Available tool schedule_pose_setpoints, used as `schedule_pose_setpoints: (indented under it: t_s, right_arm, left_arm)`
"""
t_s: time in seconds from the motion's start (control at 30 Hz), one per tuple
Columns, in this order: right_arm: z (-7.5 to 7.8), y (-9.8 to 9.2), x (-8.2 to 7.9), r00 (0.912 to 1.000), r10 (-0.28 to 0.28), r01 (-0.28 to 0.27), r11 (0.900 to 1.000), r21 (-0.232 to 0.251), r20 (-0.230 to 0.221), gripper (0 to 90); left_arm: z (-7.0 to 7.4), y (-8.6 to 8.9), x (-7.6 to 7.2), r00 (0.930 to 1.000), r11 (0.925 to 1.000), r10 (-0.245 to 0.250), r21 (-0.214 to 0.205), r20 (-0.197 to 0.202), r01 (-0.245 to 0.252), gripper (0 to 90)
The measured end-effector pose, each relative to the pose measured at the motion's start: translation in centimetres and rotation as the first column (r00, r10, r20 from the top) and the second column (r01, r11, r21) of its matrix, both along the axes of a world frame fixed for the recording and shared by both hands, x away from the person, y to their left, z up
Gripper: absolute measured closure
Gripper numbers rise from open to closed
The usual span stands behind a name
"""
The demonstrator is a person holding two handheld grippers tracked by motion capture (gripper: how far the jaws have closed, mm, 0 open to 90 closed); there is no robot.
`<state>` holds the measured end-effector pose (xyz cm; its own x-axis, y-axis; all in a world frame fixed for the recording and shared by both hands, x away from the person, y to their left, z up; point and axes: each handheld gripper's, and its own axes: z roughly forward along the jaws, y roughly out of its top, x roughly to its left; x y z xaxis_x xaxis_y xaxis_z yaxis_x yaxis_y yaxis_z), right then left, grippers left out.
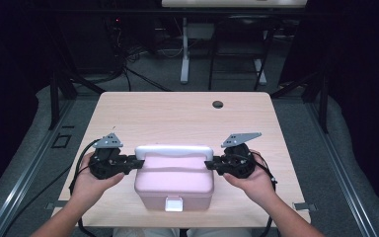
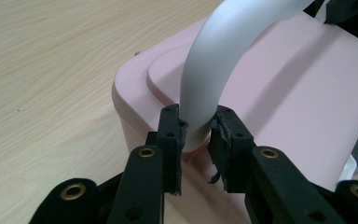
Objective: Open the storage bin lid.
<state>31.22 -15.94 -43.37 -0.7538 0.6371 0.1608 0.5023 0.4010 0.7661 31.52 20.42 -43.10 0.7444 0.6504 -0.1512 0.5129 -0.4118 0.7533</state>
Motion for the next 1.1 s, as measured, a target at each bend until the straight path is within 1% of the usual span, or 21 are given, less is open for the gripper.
schedule_pose_setpoints:
  t_s: [0.17, 0.27, 0.33, 0.47, 0.53, 0.67, 0.77, 0.87, 0.93, 1.1]
  right_arm:
    - [0.5, -0.1, 0.2, 0.9999, -0.005, 0.005, 0.9999, 0.014, -0.01, 75.1]
    - [0.9, -0.1, 0.3, 0.9999, -0.008, 0.009, 0.9997, 0.021, -0.01, 75.1]
    - [1.2, -0.2, 0.5, 0.9996, -0.021, 0.022, 0.9992, 0.033, -0.017, 75.1]
    - [1.5, -0.2, 0.6, 0.999, -0.027, 0.029, 0.9987, 0.043, -0.035, 75.2]
    - [1.5, -0.3, 0.6, 0.9988, -0.029, 0.031, 0.9983, 0.048, -0.039, 75.3]
    - [1.6, -0.5, 0.8, 0.9982, -0.032, 0.035, 0.9977, 0.059, -0.05, 75.3]
    - [1.7, -0.5, 1.0, 0.9978, -0.034, 0.037, 0.997, 0.067, -0.058, 75.3]
    - [1.8, -0.5, 1.1, 0.9976, -0.036, 0.04, 0.9965, 0.074, -0.058, 75.3]
    - [2.0, -0.6, 1.2, 0.9978, -0.037, 0.041, 0.9962, 0.076, -0.055, 75.3]
    - [2.4, -0.6, 1.4, 0.9972, -0.045, 0.05, 0.9951, 0.085, -0.059, 75.3]
  left_arm:
    - [0.6, 0.1, 0.3, 1.0, 1.0, 0.001, -0.008, -0.005, -0.001, 73.8]
    - [0.9, 0.2, 0.5, 0.9999, 0.9997, 0.002, -0.024, -0.014, -0.002, 73.7]
    - [1.0, 0.2, 0.7, 0.9998, 0.9995, 0.002, -0.032, -0.021, -0.003, 73.6]
    - [1.2, 0.4, 0.5, 0.9999, 0.9994, 0.012, -0.033, -0.004, -0.012, 72.3]
    - [1.5, 0.8, 0.3, 1.0, 0.9992, 0.009, -0.04, 0.002, -0.009, 71.5]
    - [1.9, 1.6, -0.5, 0.9999, 0.9994, 0.007, -0.035, 0.014, -0.006, 74.1]
    - [1.9, 2.0, -0.9, 0.9999, 0.9995, 0.006, -0.03, 0.014, -0.006, 76.7]
    - [1.5, 2.7, -1.6, 0.9999, 0.9996, 0.007, -0.028, 0.01, -0.006, 79.1]
    - [1.2, 2.9, -1.8, 0.9999, 0.9996, 0.006, -0.026, 0.009, -0.006, 81.2]
    - [0.5, 3.2, -2.4, 1.0, 0.9991, 0.001, -0.043, -0.005, -0.001, 86.8]
